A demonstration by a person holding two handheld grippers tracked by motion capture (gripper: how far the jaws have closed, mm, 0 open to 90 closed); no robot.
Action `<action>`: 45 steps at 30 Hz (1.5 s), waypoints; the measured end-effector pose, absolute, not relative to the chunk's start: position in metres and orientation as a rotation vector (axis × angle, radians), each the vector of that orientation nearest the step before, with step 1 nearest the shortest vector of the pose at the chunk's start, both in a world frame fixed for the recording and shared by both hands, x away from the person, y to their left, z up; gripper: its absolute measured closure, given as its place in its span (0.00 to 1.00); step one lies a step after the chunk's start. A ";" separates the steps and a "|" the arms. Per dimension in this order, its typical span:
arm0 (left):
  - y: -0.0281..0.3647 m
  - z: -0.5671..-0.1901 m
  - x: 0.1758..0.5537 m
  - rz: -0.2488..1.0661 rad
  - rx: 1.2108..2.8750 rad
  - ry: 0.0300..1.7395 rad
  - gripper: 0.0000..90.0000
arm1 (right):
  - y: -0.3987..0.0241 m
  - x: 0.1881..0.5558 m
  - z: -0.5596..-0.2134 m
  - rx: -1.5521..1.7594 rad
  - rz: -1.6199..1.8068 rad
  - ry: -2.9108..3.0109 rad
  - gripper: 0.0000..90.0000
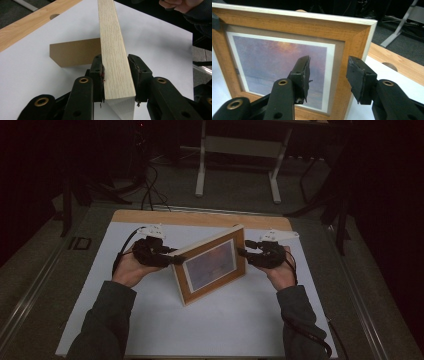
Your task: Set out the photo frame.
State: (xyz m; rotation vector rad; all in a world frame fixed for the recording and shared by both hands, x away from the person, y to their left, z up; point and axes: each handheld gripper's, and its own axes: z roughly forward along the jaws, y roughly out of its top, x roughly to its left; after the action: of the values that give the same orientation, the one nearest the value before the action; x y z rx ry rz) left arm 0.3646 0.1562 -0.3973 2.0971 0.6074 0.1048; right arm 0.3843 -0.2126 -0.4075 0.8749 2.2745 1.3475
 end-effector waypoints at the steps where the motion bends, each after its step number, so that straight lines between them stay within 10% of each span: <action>1: 0.156 -0.397 0.365 0.105 2.097 0.607 0.76 | -0.213 0.384 -0.407 0.875 1.348 2.275 0.58; 45: 0.146 -0.390 0.354 0.176 2.141 0.420 0.78 | -0.215 0.403 -0.401 0.802 1.439 2.294 0.26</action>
State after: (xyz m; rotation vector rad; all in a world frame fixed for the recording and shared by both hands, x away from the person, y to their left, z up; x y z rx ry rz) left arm 0.3535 0.1464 -0.3897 2.1409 0.4205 0.1757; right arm 0.4033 -0.2146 -0.4005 0.8023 2.2940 1.4386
